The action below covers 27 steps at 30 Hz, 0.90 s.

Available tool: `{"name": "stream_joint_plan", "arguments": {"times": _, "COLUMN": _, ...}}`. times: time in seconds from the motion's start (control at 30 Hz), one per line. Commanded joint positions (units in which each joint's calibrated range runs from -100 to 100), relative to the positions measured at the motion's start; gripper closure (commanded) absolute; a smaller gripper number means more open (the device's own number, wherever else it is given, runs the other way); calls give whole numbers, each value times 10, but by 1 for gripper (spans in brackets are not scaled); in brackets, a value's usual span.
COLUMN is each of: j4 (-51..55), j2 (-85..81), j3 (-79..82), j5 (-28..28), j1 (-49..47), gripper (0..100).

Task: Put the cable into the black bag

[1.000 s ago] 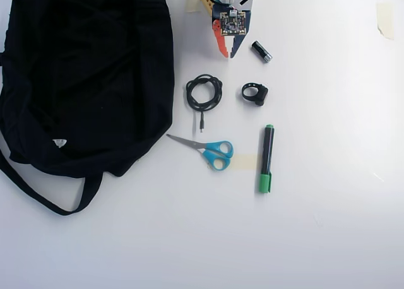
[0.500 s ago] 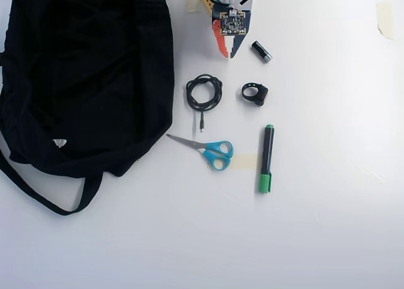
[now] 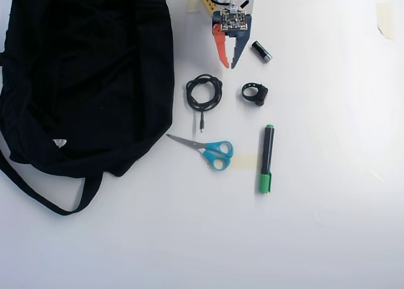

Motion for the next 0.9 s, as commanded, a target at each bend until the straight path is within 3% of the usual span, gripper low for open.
{"name": "stream_joint_plan", "arguments": {"times": 0.0, "j4": -181, "j2": 84, "j3": -23, "j5": -1, "j1": -4, "gripper": 98}}
{"name": "stream_joint_plan", "arguments": {"times": 0.4, "j4": -628, "j2": 319, "j3": -115, "j5": -35, "j1": -24, "gripper": 98}}
{"name": "stream_joint_plan", "arguments": {"times": 0.53, "j4": -722, "j2": 404, "j3": -156, "j5": -34, "j1": -21, "gripper": 98}}
{"name": "stream_joint_plan", "arguments": {"times": 0.63, "j4": -771, "j2": 477, "j3": -212, "j5": -33, "j1": -20, "gripper": 98}}
{"name": "stream_joint_plan", "arguments": {"times": 0.87, "j4": -768, "j2": 612, "j3": -393, "j5": -32, "j1": -4, "gripper": 98}}
